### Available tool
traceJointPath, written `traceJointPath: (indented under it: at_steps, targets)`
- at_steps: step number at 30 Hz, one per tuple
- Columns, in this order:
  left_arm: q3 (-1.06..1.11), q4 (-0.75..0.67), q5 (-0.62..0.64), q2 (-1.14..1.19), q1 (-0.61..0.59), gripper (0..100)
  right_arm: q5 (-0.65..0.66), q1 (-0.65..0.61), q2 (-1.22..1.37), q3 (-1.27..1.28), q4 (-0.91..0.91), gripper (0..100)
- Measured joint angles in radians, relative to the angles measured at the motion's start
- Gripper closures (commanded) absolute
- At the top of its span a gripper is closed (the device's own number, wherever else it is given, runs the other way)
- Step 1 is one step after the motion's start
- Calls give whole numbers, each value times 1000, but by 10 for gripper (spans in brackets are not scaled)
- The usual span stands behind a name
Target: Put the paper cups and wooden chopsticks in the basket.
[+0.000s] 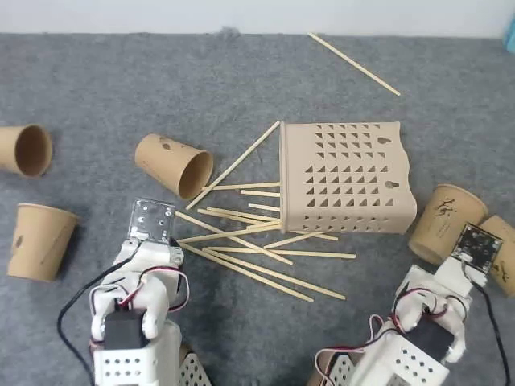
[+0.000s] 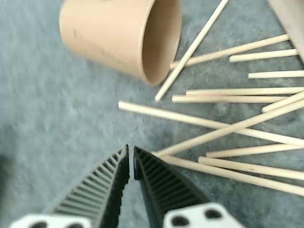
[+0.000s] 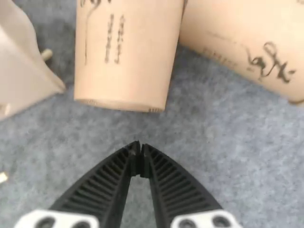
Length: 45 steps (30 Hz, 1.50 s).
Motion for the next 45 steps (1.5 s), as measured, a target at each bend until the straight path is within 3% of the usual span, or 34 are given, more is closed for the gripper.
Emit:
traceJointPath:
  at_steps: [3, 10, 14, 20, 26, 30, 36, 45]
  targets:
    - [-52, -25, -63, 0, 3, 987, 14, 2, -3, 0, 0, 987]
    - [-265, -26, -75, 6, 3, 987, 249, 0, -2, 0, 18, 987]
    - [-436, -6, -71, 160, 2, 982, 328, 0, -3, 0, 20, 989]
    - [-603, -8, 55, 578, 0, 879, 345, 54, -2, 0, 20, 986]
    - [-529, -141, 229, 856, 0, 844, 427, 57, -2, -40, 20, 980]
    - [-397, -295, 278, 873, 0, 844, 477, 57, -2, -178, 68, 943]
    - [-384, -342, 290, 873, -64, 844, 494, 52, 84, -491, 181, 940]
    - [-379, -342, 293, 873, -75, 842, 370, -46, 718, -1010, 308, 935]
